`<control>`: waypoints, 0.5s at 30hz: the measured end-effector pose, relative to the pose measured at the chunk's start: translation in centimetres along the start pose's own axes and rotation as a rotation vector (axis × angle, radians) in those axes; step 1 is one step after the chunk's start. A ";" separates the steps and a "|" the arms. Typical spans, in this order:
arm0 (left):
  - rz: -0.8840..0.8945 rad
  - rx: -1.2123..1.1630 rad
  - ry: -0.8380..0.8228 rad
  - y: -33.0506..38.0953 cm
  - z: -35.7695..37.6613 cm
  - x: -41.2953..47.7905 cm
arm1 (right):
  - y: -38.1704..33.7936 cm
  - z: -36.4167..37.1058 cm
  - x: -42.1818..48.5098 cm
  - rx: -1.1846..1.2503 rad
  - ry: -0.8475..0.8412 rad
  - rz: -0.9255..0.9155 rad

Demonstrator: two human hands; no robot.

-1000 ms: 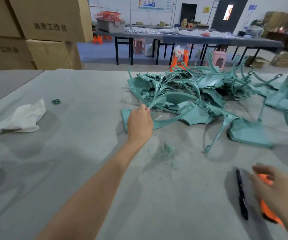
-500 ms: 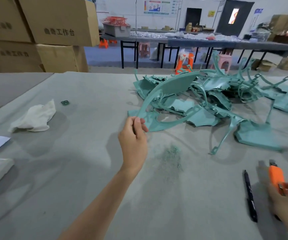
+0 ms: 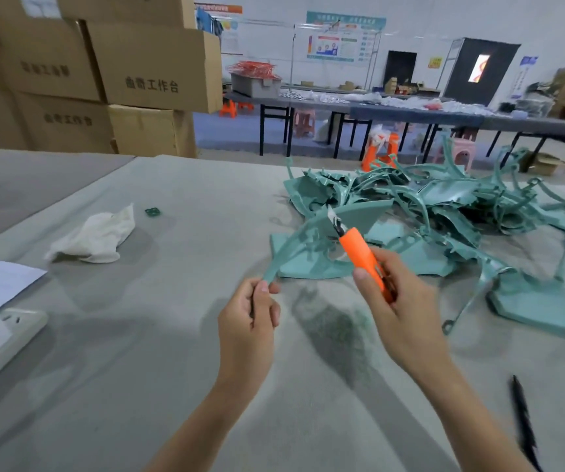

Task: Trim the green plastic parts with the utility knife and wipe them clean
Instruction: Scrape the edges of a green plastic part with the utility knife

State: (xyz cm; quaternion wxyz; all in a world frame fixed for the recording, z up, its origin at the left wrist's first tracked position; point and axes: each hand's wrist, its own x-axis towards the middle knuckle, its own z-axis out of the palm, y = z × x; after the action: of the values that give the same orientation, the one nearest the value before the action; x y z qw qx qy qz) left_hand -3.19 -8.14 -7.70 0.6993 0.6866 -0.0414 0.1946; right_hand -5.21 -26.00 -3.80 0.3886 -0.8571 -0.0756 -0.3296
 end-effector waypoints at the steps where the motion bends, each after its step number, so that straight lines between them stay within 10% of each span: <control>1: -0.003 0.004 -0.008 -0.2 -0.1 0.1 | 0.2 0.7 0.2 0.016 -0.009 -0.005; 15: -0.121 -0.289 -0.564 0.2 -1.5 0.9 | 2.7 3.1 -1.7 0.196 0.005 0.060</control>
State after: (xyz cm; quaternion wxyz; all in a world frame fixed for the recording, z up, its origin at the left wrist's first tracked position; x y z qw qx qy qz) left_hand -2.72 -6.53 -7.26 0.7609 0.6082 -0.2197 -0.0534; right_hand -3.87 -25.44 -8.02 0.4806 -0.8160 -0.0806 -0.3110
